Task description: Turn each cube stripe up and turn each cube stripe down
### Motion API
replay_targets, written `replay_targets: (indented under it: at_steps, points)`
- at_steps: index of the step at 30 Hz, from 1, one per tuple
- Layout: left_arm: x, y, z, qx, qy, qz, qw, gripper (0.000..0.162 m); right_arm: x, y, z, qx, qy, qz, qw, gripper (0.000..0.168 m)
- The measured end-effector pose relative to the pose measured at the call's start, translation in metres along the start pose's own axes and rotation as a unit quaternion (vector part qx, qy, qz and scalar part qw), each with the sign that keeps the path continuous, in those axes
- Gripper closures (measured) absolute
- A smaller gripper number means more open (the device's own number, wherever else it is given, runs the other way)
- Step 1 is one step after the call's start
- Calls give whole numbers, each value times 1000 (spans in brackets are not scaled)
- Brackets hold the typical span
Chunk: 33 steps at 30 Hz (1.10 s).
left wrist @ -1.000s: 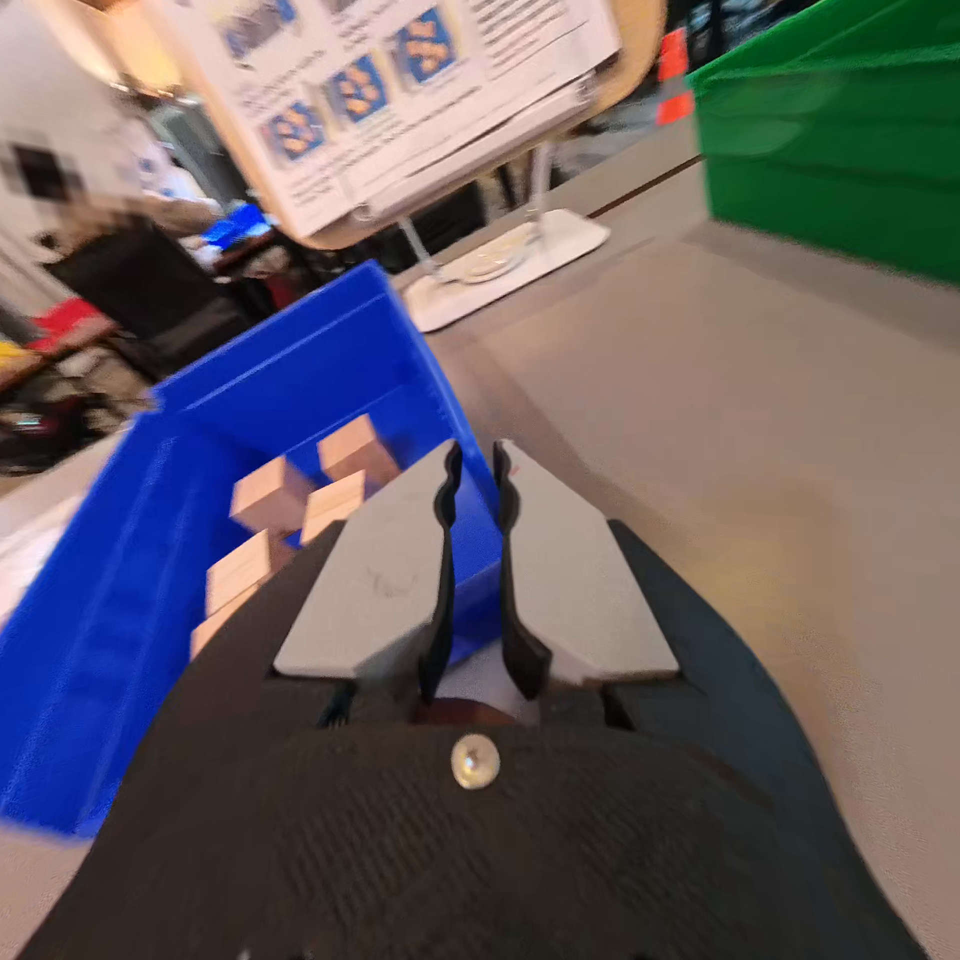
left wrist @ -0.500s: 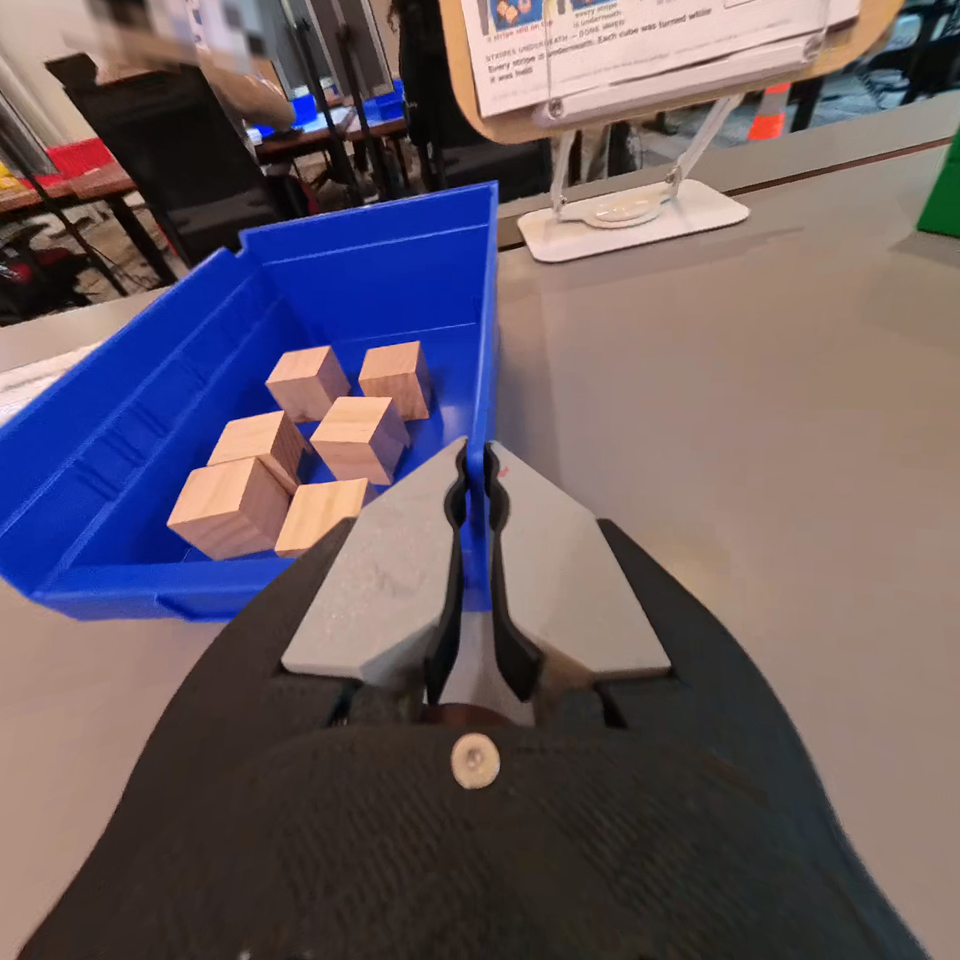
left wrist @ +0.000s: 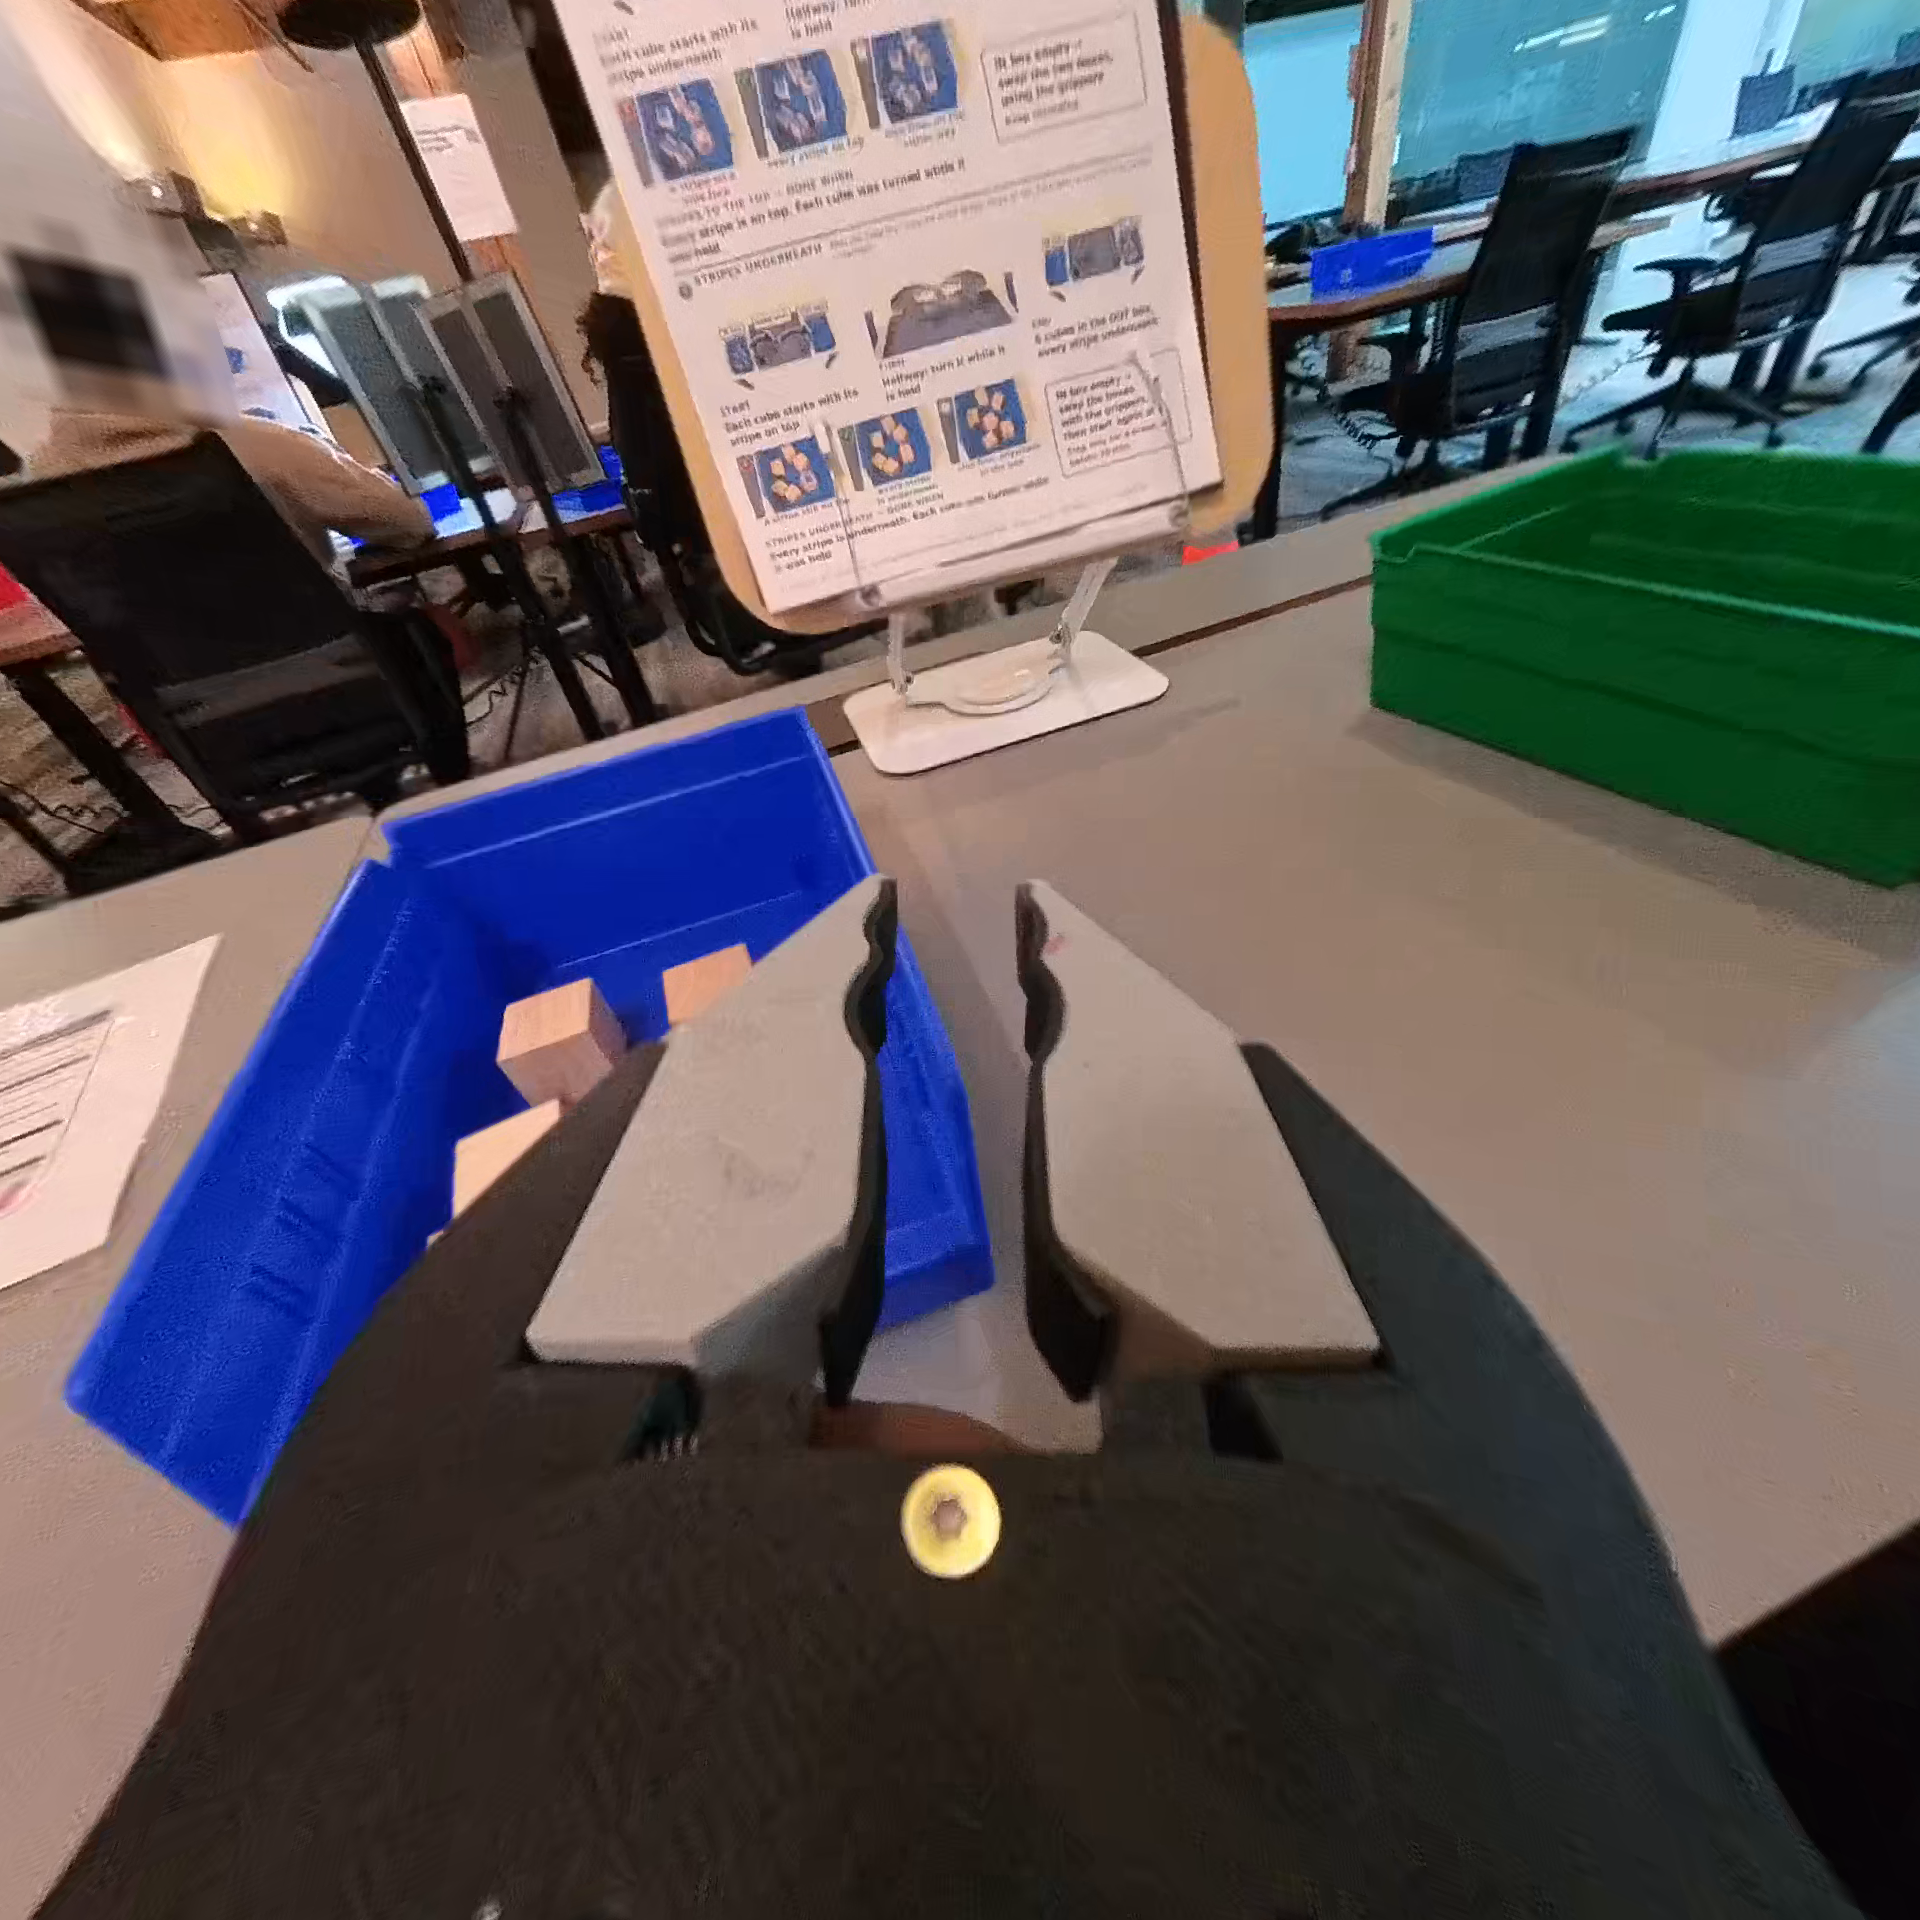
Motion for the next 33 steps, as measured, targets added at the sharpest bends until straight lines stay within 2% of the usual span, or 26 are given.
replay_targets:
  at_steps: [3,6,9,16,22,26,31,33]
  points:
    - [24,-16,23,-16,-13,29,999,139,7,-22,38,-132,-33,-6,991,121]
    - [50,-18,36,-30,-46,46,997,131,6,-30,57,-201,-26,-11,979,121]
    - [63,-14,38,-24,-48,63,997,123,7,-30,57,-204,-20,-9,979,121]
    - [65,-3,22,2,-56,44,997,121,17,-32,41,-188,-28,13,982,123]
    - [80,18,-20,84,-52,44,994,108,12,-43,28,-172,-14,60,983,125]
    - [97,26,-52,131,-58,22,989,104,8,-51,20,-189,-63,53,979,126]
    - [112,57,-90,247,-35,29,968,100,-4,-55,15,-195,-83,38,977,125]
    - [113,62,-99,269,-39,16,962,98,-5,-59,17,-202,-102,31,974,124]
Point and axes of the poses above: each gripper's, where its closed fingertips meet, z back along the fingers, y out of its underside, x = y × z across the jaws, the point moved 8 cm from there along z, back along the fingers, and after that the axes turned 8 degrees about z, right-handed, at the moved point
